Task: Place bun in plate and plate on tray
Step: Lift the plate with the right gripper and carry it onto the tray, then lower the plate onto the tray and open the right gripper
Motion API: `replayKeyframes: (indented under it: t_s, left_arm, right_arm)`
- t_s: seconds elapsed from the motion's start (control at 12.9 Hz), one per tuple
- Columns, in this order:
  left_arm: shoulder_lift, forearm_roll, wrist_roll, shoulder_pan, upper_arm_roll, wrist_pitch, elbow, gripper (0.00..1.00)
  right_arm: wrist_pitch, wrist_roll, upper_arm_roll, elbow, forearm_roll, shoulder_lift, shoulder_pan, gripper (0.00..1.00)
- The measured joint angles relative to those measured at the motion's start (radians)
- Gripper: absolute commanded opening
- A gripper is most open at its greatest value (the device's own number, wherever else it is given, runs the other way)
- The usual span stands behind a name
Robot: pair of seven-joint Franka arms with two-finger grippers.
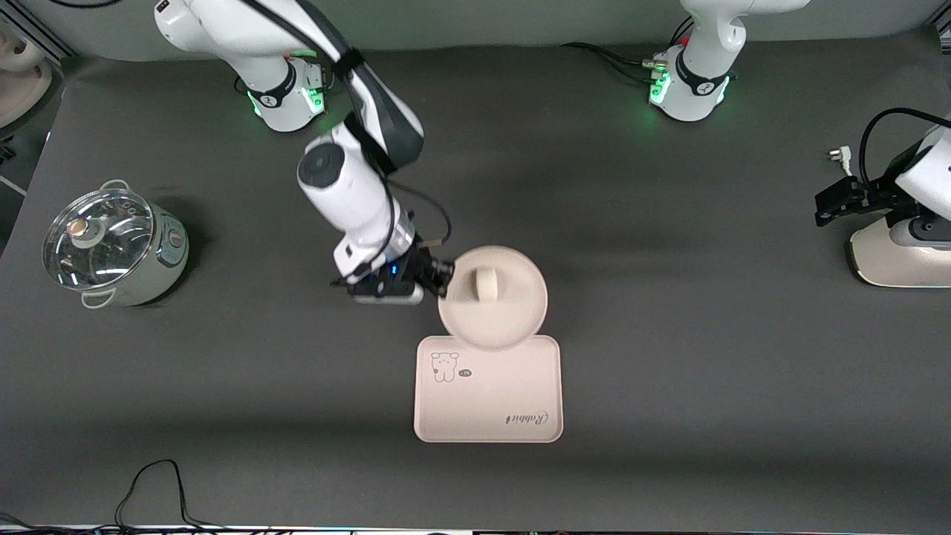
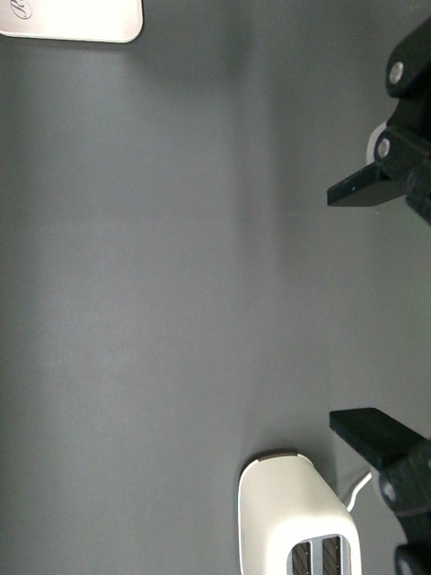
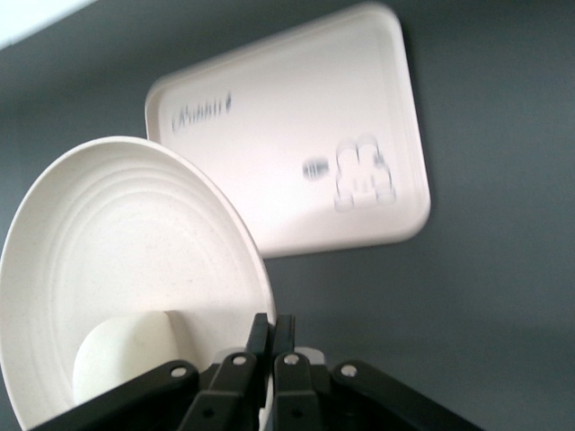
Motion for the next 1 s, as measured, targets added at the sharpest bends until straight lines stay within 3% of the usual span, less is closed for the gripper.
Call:
replayKeyframes:
  t_s: [0.31,0.46,0.7,1.0]
  left_arm:
    - [0.0,-0.005,-0.001,0.0,0.0,0.0,-0.002,1.0]
    - [0.0,-0.007,-0.001,0.0,0.0,0.0,-0.002,1.0]
    - [0.0,-0.008,-0.002,0.0,0.0,0.001,-0.003,1.0]
    - [0.0,-0.009,-0.002,0.0,0.0,0.001,-0.003,1.0]
  right_arm:
    - [-0.125,-0.001,0.0,0.36,0.001,0.229,-0.055,0.0]
    - [-0.142,-0.002,0.0,0.478,0.001,0.32,-0.072,0.0]
    - [-0.129,-0.002,0.0,0.543,0.001,0.409,-0.076,0.0]
    - [0.002,-0.002,0.0,0.548,0.001,0.507,-0.076,0.0]
